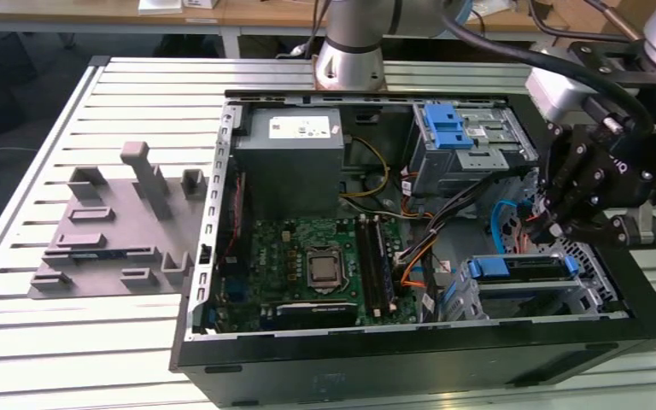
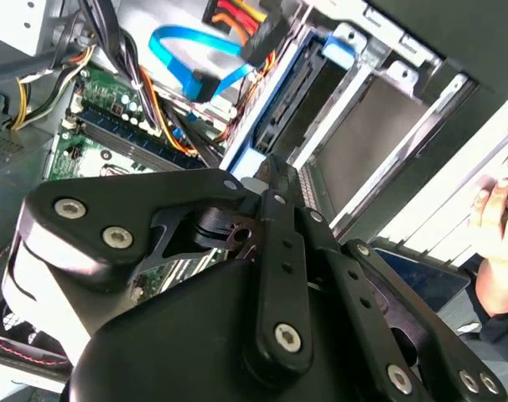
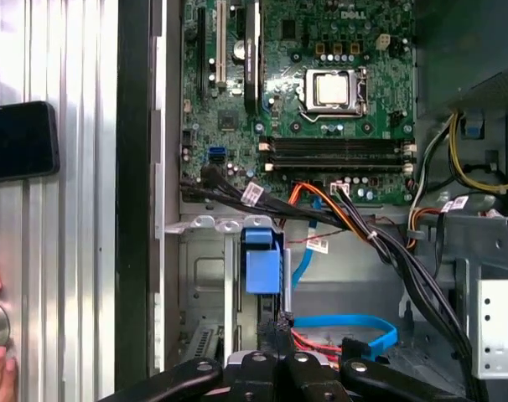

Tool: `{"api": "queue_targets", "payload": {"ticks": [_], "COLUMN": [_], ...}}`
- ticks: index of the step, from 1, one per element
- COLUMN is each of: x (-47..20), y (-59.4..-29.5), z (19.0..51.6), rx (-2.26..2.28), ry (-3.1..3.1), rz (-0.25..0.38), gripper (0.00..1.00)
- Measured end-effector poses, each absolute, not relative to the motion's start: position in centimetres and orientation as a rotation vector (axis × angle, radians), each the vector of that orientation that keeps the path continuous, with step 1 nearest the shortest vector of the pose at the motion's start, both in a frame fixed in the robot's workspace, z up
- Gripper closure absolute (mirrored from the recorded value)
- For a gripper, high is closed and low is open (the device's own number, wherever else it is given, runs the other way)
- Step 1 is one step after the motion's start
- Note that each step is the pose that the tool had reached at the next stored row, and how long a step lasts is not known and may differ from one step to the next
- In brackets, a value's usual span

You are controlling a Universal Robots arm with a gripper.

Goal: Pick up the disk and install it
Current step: 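Insert the first disk wire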

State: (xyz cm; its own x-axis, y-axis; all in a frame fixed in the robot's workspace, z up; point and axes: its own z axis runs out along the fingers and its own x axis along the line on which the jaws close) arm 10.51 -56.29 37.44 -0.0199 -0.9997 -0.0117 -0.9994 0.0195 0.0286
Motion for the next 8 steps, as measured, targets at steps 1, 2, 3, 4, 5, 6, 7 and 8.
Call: {"api": "queue_targets", "payload": {"ticks": [1,2,3,4,5,6,7,8], "x": [10.7,11.0,11.2,11.4,11.6,11.7,11.8,11.8], "y": [-56.3,-56.2,-56.2,-56.2,-56.1,-56.1,-56.1,-56.1], "z": [37.4,37.4,37.4,37.4,37.3,37.3,37.3,37.3], "rx": [2.191,2.19,2.19,2.19,2.189,2.189,2.189,2.188], "ry": [-2.234,-2.234,-2.233,-2.233,-2.233,-2.232,-2.233,-2.233], "rz": [-0.046,-0.047,-0.047,-0.048,-0.049,-0.049,-0.049,-0.049], "gripper": [0.89,0.89,0.89,0.89,0.89,0.89,0.89,0.89]}}
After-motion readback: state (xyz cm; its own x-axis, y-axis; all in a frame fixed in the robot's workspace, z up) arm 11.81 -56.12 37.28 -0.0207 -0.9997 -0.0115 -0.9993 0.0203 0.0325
